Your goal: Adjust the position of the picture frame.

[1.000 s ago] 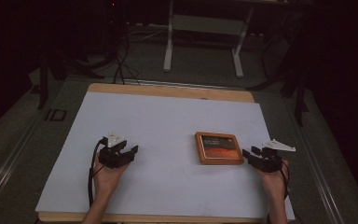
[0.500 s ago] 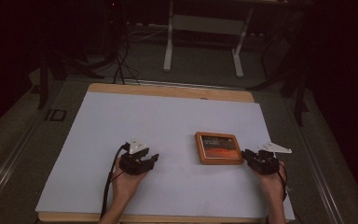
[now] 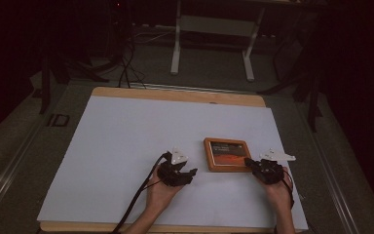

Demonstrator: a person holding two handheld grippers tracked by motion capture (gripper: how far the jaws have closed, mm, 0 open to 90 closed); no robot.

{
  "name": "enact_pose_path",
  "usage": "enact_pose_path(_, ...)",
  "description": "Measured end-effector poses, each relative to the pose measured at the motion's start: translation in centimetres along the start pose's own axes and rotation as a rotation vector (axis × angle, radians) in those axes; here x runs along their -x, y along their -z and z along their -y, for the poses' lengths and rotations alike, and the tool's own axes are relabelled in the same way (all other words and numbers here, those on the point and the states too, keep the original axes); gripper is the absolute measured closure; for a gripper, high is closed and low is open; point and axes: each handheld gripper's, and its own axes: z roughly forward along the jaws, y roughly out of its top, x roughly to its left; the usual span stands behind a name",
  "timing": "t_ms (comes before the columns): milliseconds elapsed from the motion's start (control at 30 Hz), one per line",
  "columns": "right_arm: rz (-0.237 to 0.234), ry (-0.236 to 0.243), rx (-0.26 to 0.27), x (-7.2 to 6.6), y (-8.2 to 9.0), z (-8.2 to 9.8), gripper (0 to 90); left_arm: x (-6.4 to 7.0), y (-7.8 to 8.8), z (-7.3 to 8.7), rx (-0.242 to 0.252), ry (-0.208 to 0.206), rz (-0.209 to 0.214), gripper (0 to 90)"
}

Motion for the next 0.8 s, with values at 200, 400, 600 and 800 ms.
enact_pose_path(200, 0.048, -0.047, -0.015, 0.9, 0.0, 0.4, 89.5, 1.0, -1.1, -0.9, 0.000, -0.005, 0.041, 41.6)
enact_pose_path(400, 0.104, -0.113, -0.048, 2.1, -0.4, 1.0, 89.9, 1.9, -2.1, -1.5, 0.003, -0.007, 0.051, 38.7)
enact_pose_path(600, 0.128, -0.163, -0.092, 3.0, -0.9, 1.5, 90.0, 2.2, -2.9, -1.9, -0.008, -0.006, 0.042, 37.2)
enact_pose_path(800, 0.112, -0.169, -0.106, 2.9, -1.0, 1.7, 90.0, 2.4, -3.3, -1.9, -0.015, -0.015, 0.027, 35.8)
